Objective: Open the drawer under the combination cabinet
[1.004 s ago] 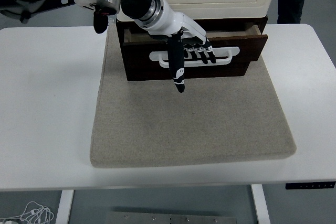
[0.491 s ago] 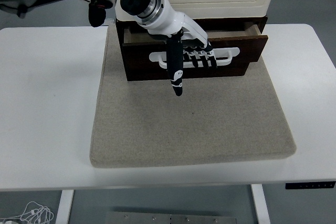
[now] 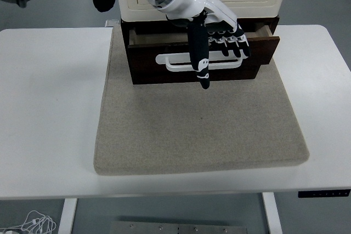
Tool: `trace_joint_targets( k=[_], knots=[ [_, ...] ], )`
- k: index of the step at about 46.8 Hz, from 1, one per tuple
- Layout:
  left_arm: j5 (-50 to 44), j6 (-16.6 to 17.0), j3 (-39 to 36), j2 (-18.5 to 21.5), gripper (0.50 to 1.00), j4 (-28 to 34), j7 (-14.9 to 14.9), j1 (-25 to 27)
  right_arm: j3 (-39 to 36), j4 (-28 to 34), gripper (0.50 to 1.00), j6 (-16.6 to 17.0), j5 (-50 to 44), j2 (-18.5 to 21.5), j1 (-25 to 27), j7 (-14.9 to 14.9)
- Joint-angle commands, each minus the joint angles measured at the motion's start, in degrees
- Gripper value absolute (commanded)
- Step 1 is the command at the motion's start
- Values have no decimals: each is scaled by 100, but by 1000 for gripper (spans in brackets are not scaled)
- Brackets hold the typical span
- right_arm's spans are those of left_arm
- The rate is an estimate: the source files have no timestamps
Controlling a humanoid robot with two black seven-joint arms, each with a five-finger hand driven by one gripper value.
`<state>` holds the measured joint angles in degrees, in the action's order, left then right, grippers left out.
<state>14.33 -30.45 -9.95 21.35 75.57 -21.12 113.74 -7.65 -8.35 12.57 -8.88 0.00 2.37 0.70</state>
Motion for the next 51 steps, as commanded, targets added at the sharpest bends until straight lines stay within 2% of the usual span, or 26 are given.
trace_joint_targets(
  k=[1, 13, 26, 41, 51],
  knots=[
    [8, 47, 300, 18, 1000, -7, 29, -18, 0, 0, 926, 0, 0, 0, -8, 0],
    [9, 118, 1468, 45, 1000, -622, 90, -220, 0, 0, 926, 0, 0, 0, -8, 0],
    [-9, 460, 2963, -8, 1000, -1194, 222, -590, 0, 0, 926, 0, 0, 0, 1, 0],
    [-27, 891, 4246, 18, 1000, -2231, 1188, -642, 0, 0, 926, 0, 0, 0, 1, 0],
    [-44, 1567, 4923, 1, 1000, -3048, 1681, -757, 0, 0, 926, 0, 9, 0, 1, 0]
  ],
)
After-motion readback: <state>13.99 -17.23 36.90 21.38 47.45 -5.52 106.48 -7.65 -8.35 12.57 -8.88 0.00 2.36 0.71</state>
